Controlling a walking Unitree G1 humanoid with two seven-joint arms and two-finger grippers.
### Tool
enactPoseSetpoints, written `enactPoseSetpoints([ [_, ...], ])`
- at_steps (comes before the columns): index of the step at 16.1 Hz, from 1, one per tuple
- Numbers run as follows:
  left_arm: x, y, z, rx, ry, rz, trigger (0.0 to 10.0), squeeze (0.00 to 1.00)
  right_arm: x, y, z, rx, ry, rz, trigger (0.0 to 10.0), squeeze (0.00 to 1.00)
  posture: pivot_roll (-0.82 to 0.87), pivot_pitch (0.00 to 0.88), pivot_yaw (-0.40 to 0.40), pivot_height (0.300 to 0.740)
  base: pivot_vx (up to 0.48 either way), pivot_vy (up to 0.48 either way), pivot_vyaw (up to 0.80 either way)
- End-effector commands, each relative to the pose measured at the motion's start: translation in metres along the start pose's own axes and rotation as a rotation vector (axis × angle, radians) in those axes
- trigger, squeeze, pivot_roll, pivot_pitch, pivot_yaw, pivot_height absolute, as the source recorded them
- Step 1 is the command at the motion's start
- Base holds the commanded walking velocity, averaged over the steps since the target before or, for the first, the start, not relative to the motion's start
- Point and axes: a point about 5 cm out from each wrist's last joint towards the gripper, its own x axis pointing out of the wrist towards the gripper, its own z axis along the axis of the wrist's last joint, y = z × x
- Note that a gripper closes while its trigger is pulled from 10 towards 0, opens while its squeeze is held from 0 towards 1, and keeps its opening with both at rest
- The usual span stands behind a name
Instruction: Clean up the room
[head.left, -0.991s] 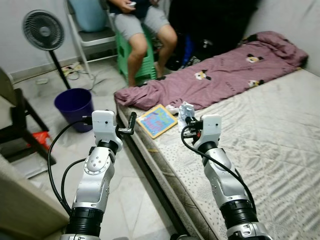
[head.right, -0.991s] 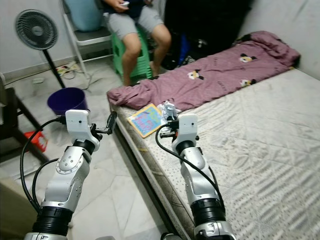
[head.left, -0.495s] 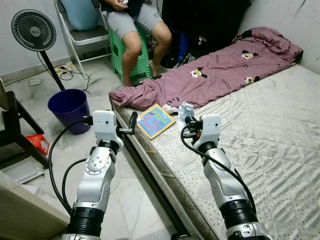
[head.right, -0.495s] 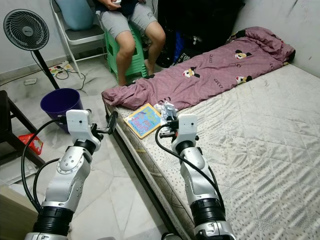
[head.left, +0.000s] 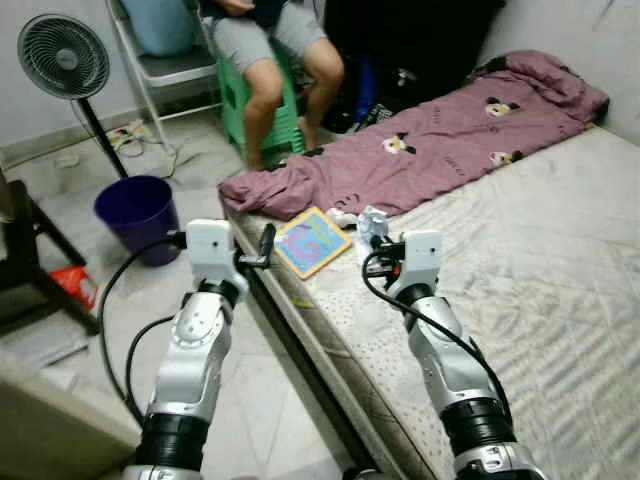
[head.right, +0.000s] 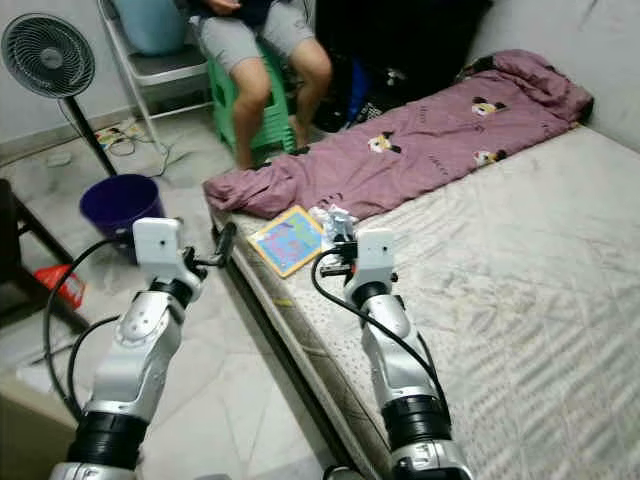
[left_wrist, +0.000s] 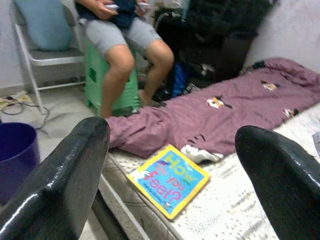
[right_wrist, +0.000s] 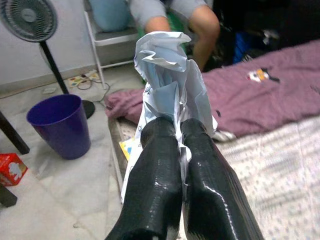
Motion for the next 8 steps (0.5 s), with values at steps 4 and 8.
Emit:
enactPoseSetpoints([
  [4, 0.0005, 0.0048, 0.0, 0.006, 0.001, 0.014, 10.0, 0.0, 0.0034, 0.0013, 0.0043, 0.019, -0.009, 0.005, 10.0, 0.0, 0.07, 0.0, 0.032, 0.74, 0.0, 0.0, -0.33],
  [8, 0.0004, 0.0053, -0.0004, 0.001, 0.002, 0.018, 10.0, 0.0, 0.0034, 0.0013, 0.0047, 0.014, -0.015, 0.005, 10.0, 0.0, 0.07, 0.0, 0.032, 0.74, 0.0, 0.0, -0.8],
])
